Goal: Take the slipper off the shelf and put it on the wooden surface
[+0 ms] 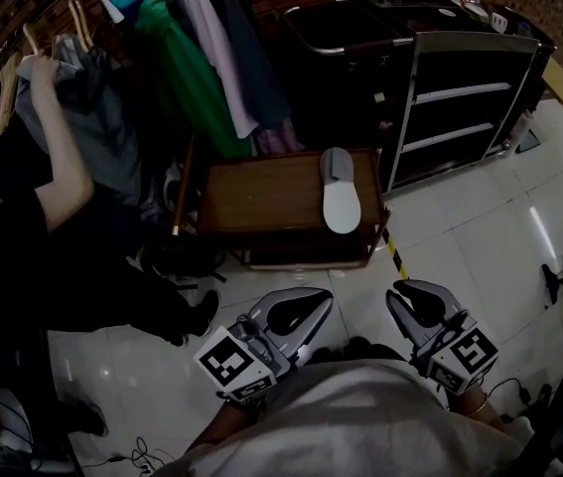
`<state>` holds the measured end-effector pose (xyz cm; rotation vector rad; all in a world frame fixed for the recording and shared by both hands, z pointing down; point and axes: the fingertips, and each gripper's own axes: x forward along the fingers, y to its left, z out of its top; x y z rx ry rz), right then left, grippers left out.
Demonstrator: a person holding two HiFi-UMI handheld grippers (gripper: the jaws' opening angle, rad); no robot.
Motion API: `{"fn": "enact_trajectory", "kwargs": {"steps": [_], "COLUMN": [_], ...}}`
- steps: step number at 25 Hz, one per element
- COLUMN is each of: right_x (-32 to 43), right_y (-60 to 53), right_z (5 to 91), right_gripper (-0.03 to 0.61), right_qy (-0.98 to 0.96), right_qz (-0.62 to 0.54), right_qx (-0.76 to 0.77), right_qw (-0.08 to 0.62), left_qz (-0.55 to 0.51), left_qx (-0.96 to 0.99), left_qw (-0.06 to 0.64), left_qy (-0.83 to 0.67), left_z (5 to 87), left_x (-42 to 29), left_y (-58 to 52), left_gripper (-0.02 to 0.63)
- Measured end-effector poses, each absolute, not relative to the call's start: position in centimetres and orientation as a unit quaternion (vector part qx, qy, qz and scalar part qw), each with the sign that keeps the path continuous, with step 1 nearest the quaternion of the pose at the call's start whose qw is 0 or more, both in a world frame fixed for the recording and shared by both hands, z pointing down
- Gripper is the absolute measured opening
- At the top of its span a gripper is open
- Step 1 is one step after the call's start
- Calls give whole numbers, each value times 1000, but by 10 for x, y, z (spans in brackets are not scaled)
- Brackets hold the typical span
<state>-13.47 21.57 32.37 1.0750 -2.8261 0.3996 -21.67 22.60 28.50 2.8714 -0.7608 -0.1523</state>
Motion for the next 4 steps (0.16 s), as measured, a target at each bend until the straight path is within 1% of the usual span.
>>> {"fn": "enact_trajectory", "kwargs": {"steps": [4], "right_x": [-144], "right_y": [212], "right_z": [329], "right_gripper": [52], "right_qy": [-939], "right_qz": [112], "right_qx": [321], "right_qw": [54], "left_qz": [-59], "left_qx": [957], "left_qw": [82], "left_qy": [-273], "left_z": [284], "left_x": [-222], "left_y": [222], "left_gripper": [-2]}}
